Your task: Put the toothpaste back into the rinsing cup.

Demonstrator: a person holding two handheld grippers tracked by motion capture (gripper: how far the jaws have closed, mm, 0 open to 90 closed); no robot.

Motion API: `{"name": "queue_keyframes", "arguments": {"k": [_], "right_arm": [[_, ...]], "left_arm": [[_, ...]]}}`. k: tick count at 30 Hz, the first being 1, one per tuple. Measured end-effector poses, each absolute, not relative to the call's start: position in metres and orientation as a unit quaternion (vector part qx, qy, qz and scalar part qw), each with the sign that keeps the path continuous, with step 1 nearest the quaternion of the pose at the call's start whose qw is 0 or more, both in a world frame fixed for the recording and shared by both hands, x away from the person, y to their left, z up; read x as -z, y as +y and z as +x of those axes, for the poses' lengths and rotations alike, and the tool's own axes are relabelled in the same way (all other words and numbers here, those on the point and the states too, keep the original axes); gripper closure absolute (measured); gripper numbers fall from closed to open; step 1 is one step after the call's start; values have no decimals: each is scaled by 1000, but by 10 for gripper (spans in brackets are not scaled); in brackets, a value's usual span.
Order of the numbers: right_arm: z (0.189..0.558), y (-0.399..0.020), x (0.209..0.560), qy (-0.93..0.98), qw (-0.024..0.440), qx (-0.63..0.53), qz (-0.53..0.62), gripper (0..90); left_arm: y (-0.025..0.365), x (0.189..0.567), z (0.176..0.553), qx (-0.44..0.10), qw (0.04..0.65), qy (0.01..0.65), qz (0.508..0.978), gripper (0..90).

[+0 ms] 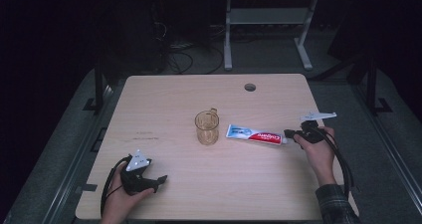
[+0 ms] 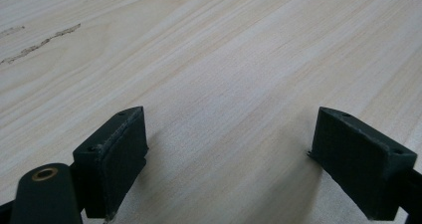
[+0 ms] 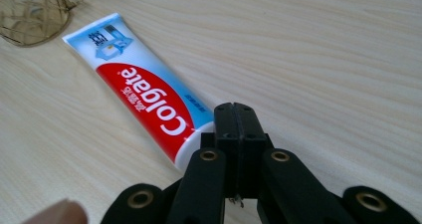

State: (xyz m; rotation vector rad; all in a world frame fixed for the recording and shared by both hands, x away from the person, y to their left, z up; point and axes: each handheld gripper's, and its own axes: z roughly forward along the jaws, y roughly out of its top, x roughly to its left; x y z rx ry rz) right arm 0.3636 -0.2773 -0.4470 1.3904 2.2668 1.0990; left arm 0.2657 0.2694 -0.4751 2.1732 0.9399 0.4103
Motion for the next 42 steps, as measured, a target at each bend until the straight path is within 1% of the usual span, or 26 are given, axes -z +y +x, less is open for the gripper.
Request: {"name": "queue_keyframes", "arguments": {"k": [13, 21, 24, 42], "right_arm": [[363, -276, 453, 786, 121, -378, 474, 900], [355, -271, 453, 792, 116, -378, 465, 900], [352, -268, 451, 794, 120, -378, 461, 900], [333, -257, 449, 808, 103, -378, 440, 900]], "left_arm": [[269, 475, 266, -158, 360, 364, 844, 130], [269, 475, 265, -157, 361, 362, 845, 130], [269, 475, 265, -157, 361, 362, 845, 130], [269, 475, 265, -156, 361, 360, 846, 130]]}}
